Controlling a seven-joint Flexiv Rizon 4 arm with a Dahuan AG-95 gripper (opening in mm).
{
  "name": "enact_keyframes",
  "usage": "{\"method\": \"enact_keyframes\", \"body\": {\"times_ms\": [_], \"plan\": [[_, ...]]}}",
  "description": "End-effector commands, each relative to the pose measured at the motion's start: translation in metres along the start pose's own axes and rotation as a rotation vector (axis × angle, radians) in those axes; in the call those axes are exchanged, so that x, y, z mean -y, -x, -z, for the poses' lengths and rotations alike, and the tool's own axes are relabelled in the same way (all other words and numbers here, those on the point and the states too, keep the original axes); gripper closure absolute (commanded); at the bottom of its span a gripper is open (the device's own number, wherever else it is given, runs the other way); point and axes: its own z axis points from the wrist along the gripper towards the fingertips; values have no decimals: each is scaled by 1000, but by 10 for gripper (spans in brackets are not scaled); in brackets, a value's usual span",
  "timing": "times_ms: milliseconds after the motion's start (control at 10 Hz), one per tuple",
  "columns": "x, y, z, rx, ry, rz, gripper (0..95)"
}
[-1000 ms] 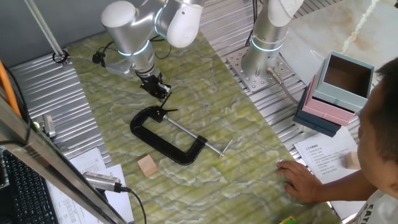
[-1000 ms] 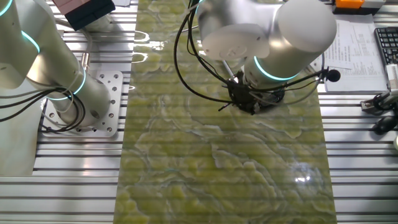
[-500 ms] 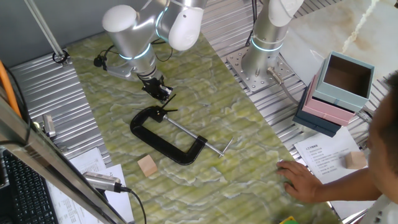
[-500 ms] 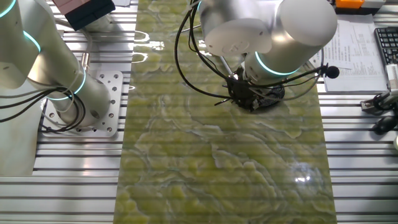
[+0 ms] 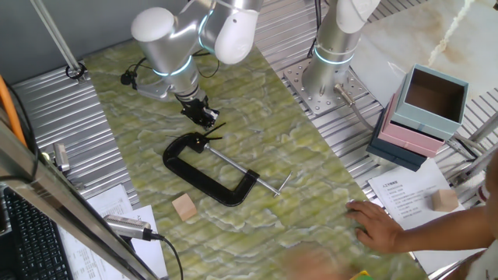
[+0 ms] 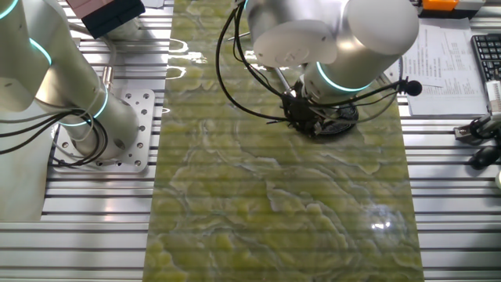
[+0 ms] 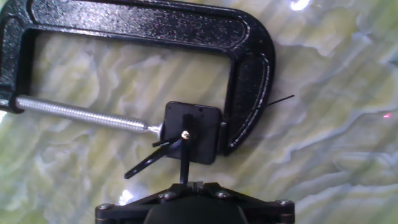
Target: Turn the hands of a clock
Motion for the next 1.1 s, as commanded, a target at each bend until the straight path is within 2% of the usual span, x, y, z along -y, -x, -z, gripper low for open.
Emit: {"method": "enact_keyframes", "body": {"times_ms": [100, 500, 1100], "plan": [[-3, 3, -1, 2, 4, -7, 950], [-14, 13, -5, 3, 6, -29, 950], [-25, 23, -3, 1, 5, -51, 950]]}}
